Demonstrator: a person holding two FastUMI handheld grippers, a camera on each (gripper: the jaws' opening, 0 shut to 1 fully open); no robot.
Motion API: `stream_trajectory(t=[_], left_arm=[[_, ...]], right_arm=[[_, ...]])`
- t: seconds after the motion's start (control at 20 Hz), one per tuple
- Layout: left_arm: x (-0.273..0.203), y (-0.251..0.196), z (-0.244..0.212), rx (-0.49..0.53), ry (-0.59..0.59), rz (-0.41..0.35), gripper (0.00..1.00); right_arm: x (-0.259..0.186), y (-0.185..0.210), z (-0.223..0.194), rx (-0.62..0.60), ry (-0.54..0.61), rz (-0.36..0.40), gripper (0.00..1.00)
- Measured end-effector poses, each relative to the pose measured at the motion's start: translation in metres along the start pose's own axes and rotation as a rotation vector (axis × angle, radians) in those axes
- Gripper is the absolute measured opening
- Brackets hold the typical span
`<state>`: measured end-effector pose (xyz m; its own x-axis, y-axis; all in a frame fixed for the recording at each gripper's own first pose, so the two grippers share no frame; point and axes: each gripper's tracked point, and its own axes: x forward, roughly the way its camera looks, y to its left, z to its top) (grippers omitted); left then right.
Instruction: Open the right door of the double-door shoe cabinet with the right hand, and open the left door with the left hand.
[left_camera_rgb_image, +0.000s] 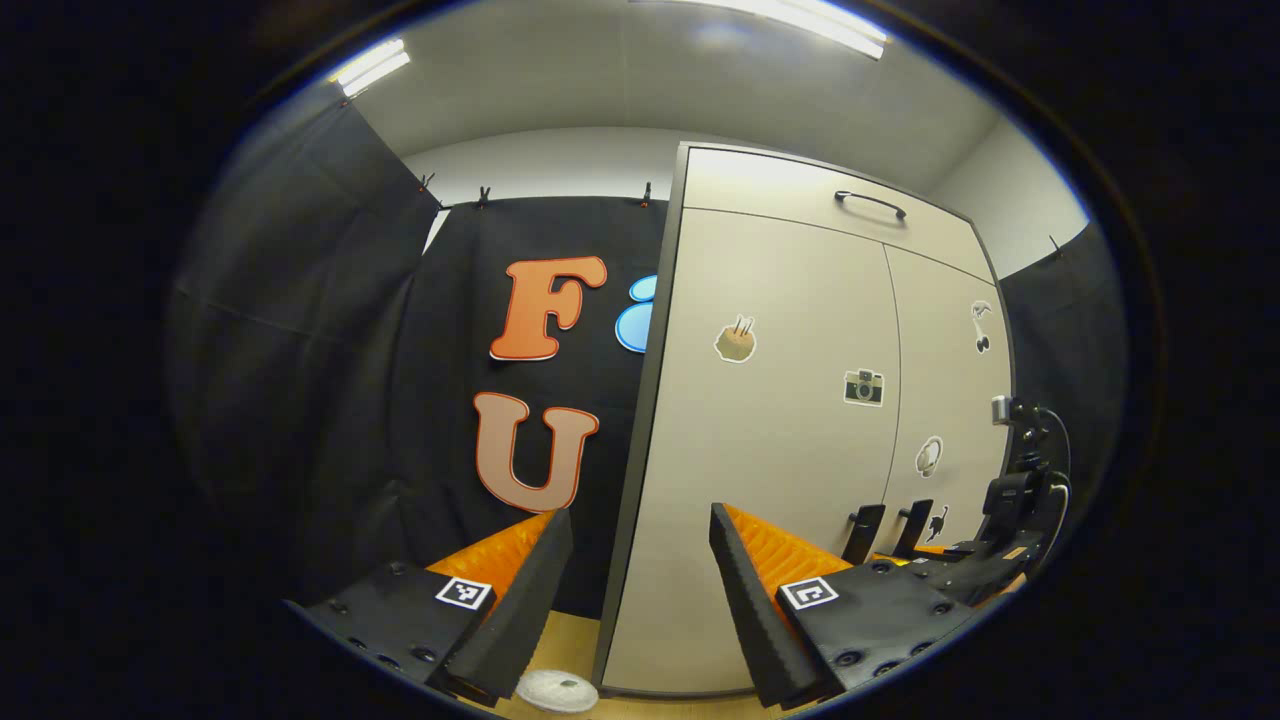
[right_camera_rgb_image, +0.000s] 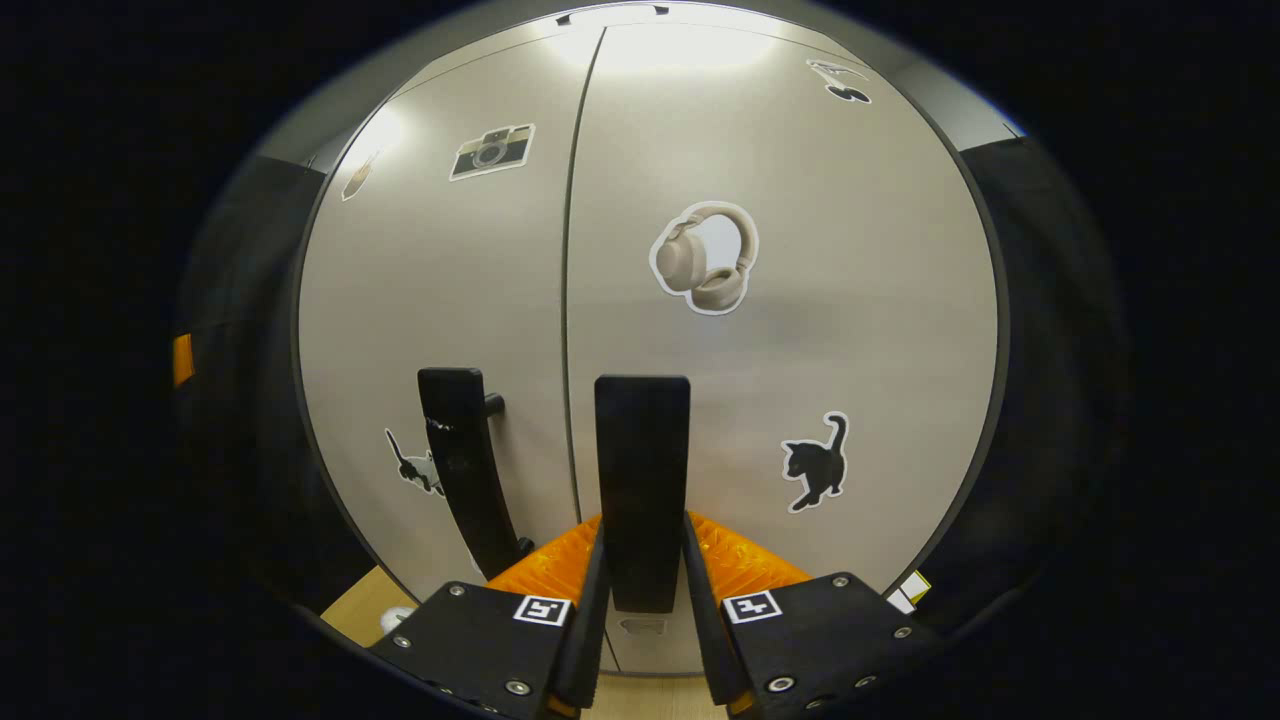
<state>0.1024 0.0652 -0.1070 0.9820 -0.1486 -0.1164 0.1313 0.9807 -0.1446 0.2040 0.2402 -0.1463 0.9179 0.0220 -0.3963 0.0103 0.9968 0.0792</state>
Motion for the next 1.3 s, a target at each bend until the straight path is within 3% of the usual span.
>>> stream_trajectory(t=[0.15,0.25,0.4,1.3], left_arm=[[-0.003,-0.013,-0.002,0.005,-0.008,-0.02,0.87],[-0.007,-0.025,-0.002,-0.001,-0.008,-0.049,0.99],[-0.009,-0.035,-0.002,-0.005,-0.007,-0.062,0.96],[0.0,-0.101,-0.007,0.012,0.049,-0.116,0.96]], right_arm=[[0.001,-0.001,0.001,0.061,-0.003,-0.011,0.32],[0.001,-0.002,0.0,0.066,0.006,-0.018,0.27],[-0.005,-0.002,-0.001,0.096,0.009,-0.009,0.2],[-0.061,-0.015,-0.002,0.086,-0.005,0.098,0.2]])
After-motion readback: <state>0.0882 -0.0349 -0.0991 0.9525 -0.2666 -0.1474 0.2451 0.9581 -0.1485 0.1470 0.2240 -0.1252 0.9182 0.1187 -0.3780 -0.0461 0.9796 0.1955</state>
